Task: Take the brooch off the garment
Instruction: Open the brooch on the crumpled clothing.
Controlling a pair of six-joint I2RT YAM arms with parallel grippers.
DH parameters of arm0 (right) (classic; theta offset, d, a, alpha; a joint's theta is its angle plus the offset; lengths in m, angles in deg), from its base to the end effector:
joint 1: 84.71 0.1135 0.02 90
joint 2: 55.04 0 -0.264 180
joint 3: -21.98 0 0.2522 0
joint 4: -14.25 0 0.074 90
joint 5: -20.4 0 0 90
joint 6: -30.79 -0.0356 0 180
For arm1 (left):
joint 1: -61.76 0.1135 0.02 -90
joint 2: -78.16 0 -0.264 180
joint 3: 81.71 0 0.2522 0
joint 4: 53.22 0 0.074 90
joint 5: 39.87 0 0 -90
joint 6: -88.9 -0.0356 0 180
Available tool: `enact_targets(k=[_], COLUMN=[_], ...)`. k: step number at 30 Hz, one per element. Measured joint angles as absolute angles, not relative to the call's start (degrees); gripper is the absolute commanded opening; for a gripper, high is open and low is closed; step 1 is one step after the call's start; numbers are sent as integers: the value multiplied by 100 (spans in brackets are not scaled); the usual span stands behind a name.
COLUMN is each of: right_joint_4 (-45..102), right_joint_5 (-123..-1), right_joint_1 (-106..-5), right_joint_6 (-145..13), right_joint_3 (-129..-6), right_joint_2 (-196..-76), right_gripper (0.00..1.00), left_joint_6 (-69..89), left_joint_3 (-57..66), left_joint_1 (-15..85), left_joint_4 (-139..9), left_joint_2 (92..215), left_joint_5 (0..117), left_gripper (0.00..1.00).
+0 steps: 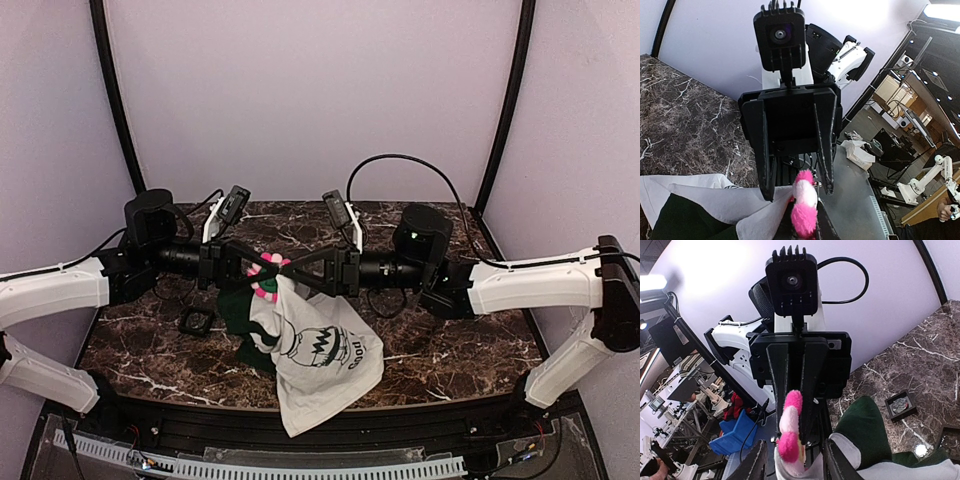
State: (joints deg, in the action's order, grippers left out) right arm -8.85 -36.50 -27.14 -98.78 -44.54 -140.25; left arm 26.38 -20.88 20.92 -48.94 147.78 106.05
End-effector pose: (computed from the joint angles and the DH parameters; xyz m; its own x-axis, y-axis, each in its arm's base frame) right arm 0.1661 0.2977 0.3037 -0.6046 0.0434 -0.7953 -0.7964 -0.0493 0.6028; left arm 0.1857 -0.1995 0.3150 -0.5101 0.0992 -0.8544 0.8518 -0.0792 -0.5178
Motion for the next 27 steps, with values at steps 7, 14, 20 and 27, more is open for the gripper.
enact_targets(k=[7,14,20,27], right_joint_4=[-957,-1023,-1137,-1253], right_joint_5=[-3665,-3687,-3709,-3770], right_joint_1=[-2631,-2572,-2566,-2559], right_joint_6=[-9874,-9898,-9946,-10011], right_joint_3=[-4454,-4454,-4454,-4403], right_joint_2=[-14073,-14145,-14220,-14222], right_gripper=[33,27,18,2], left_joint_6=[2641,2643,2643,2700], left_joint_3=[-2105,-2107,-2107,-2110], left_joint_1=[2092,2092,2098,2129], left_joint_4=[-4894,-4894,-4894,-4896], left_joint_2=[14778,14778,14778,14778], left_joint_5=[10605,10605,10603,10616], left_gripper=[1,1,1,1])
